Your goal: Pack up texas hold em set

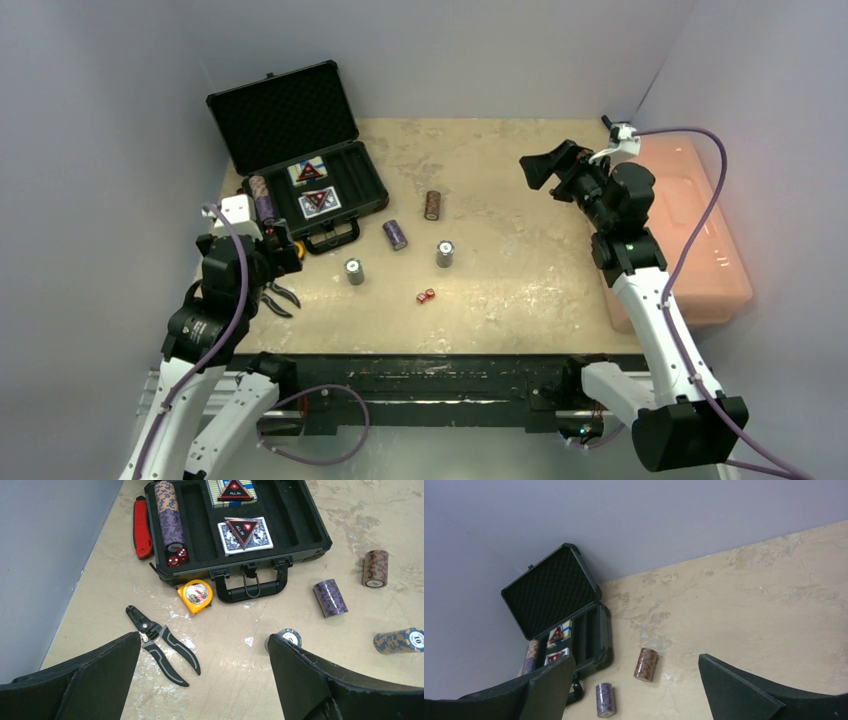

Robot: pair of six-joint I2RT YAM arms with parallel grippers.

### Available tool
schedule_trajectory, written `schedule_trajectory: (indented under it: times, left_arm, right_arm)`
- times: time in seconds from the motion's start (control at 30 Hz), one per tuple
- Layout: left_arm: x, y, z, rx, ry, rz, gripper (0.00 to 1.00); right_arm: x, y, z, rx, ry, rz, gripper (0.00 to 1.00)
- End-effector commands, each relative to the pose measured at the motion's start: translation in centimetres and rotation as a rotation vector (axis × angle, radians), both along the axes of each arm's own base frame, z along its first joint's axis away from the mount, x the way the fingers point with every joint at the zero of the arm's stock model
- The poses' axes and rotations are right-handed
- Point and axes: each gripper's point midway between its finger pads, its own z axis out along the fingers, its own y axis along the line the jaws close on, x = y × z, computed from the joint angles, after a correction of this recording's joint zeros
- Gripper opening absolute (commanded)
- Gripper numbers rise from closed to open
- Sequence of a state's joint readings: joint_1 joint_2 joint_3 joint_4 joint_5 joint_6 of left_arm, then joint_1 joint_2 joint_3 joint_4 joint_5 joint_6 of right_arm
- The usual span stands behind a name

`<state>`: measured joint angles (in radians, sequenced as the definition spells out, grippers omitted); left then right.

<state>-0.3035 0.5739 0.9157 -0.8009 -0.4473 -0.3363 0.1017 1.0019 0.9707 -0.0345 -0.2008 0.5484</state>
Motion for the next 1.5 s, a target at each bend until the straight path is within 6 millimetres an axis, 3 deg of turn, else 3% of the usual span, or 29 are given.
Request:
schedule_trajectory:
  times: [0.0,0.17,0.57,0.7,0.93,1.47]
  left_arm:
    - [0.3,-0.2,0.4,0.005,-0.039,-0.020,1.00]
    - [0.3,-0.4,0.5,-0.011,-0.050,-0.028,1.00]
    - [1.4,-3.7,-1.0,-0.024,0.043,-0.210,1.00]
    - [1.8,-4.5,-1.3,-0.029,0.061,-0.256,0.98]
    - [2.4,-5.9,-1.9,-0.049,0.099,-0.316,0.96]
    - [2.4,-6.5,-2.1,-0.069,0.128,-0.337,0.93]
  right_arm:
    - [-0.6,-0.4,1.7,-0.025,-0.037,-0.007,0.99]
    - [-0.7,-1.0,1.5,-0.058,0.009,-0.036,0.99]
    - [-0.1,-2.1,0.3,-0.105,0.090,-0.091,0.99]
    - [0.1,-0.1,-0.5,-0.138,0.113,0.040,0.99]
    - [0.1,2.2,-2.4,-0.173,0.169,0.111,0.99]
    - [-1.4,9.4,-10.7,-0.408,0.410,0.245,0.99]
